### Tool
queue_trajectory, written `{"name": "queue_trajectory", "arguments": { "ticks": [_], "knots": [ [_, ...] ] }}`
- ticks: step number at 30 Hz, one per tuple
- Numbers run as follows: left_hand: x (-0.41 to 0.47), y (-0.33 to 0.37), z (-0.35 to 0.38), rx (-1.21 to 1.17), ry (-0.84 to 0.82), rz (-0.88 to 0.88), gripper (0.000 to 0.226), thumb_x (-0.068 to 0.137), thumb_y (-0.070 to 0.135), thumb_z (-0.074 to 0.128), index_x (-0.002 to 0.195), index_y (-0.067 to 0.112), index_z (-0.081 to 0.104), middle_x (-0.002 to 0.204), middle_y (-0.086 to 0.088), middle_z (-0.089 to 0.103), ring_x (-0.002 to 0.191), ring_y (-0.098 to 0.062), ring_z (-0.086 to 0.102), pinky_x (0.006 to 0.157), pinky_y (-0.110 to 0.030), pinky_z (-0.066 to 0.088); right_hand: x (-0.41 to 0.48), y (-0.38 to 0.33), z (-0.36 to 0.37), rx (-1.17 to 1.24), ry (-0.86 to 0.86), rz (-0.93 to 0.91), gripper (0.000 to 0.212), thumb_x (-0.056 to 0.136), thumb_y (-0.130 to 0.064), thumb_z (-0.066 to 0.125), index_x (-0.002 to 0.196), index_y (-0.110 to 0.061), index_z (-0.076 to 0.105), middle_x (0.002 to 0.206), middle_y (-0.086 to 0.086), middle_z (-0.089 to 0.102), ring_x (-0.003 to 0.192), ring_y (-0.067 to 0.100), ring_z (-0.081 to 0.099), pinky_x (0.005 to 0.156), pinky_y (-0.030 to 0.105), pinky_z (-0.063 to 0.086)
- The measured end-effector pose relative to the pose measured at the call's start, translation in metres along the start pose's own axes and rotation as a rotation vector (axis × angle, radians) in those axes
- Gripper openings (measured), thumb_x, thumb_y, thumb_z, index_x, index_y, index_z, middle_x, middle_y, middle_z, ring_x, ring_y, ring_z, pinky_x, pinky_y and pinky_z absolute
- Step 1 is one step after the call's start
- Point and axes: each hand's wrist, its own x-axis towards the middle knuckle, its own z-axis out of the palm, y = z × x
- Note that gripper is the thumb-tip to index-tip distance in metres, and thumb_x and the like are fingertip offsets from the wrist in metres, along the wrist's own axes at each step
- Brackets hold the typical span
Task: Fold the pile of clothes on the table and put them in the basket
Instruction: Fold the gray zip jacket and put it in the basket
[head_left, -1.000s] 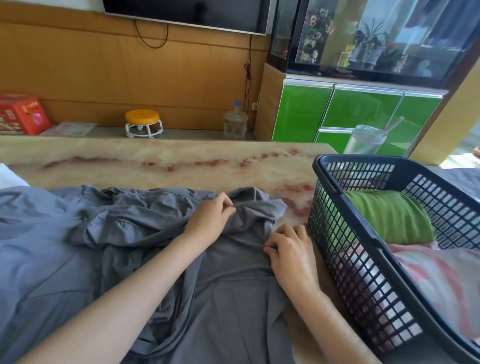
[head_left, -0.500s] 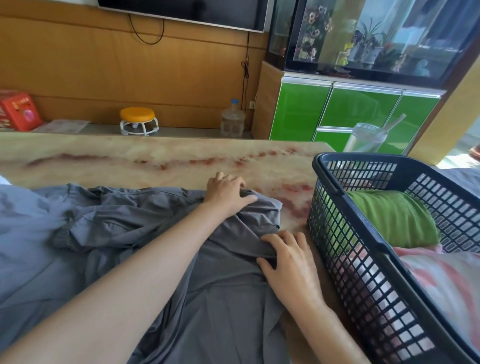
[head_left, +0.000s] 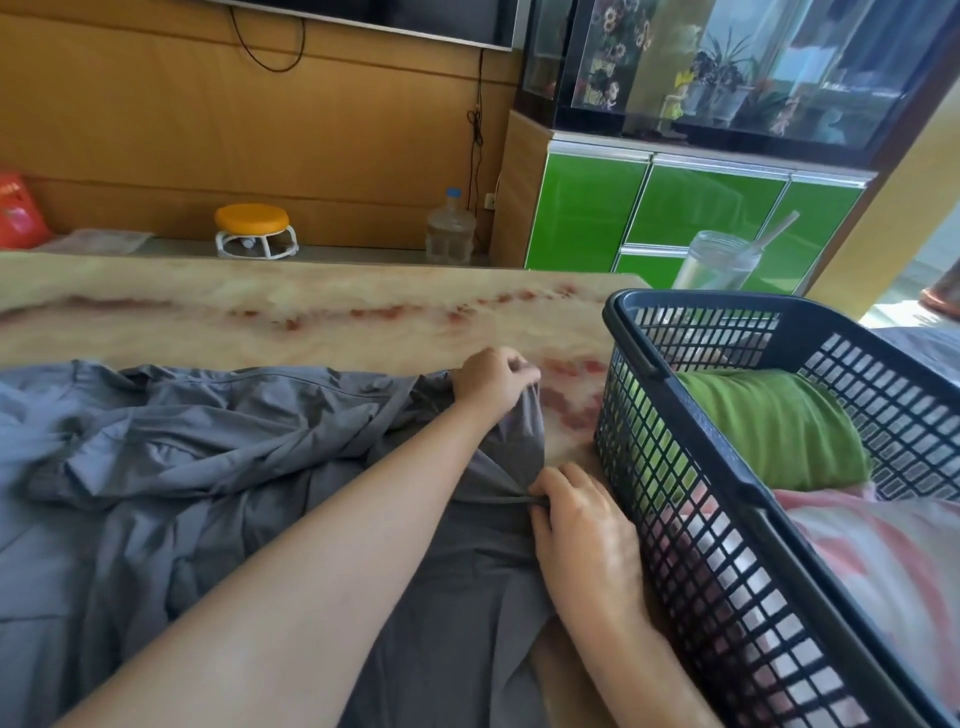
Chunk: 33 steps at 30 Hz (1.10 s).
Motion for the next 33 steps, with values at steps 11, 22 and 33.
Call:
{"name": "queue_trajectory", "arguments": {
  "ticks": [11, 22, 33],
  "knots": [
    [0.009, -0.011, 0.011, -0.044, 0.098, 0.047, 0.022, 0.085, 0.024, 0.067, 0.103, 0.016, 0.057, 0.101, -0.002, 0.061, 0.102, -0.023, 0.056, 0.083, -0.031, 0.042, 0.011, 0.001, 0.003, -0.115, -0.116, 0.120, 0.019, 0.094, -0.009, 0.049, 0.106, -0.012, 0.062, 0.105, 0.007, 0.056, 0.099, 0.026, 0.059, 0.067, 0.035, 0.047],
    [-0.152, -0.023, -0.043, -0.022, 0.010, 0.195, 0.005, 0.088, 0.022, 0.062, 0.090, 0.024, 0.065, 0.093, 0.010, 0.055, 0.093, -0.008, 0.052, 0.084, -0.024, 0.041, -0.020, 0.005, -0.018, 0.183, -0.116, 0.115, 0.041, 0.091, -0.023, 0.058, 0.130, -0.015, 0.051, 0.119, 0.010, 0.045, 0.110, 0.027, 0.051, 0.093, 0.032, 0.043],
    [-0.278, 0.010, -0.033, 0.199, -0.316, -0.083, 0.022, 0.087, 0.040, 0.059, 0.085, 0.022, 0.047, 0.087, 0.000, 0.067, 0.086, -0.024, 0.065, 0.070, -0.033, 0.049, -0.046, -0.010, -0.049, 0.728, -0.279, 0.612, 0.044, 0.080, -0.006, 0.072, 0.116, -0.007, 0.048, 0.070, -0.003, 0.054, 0.061, 0.006, 0.052, 0.054, 0.018, 0.043]
  ]
}}
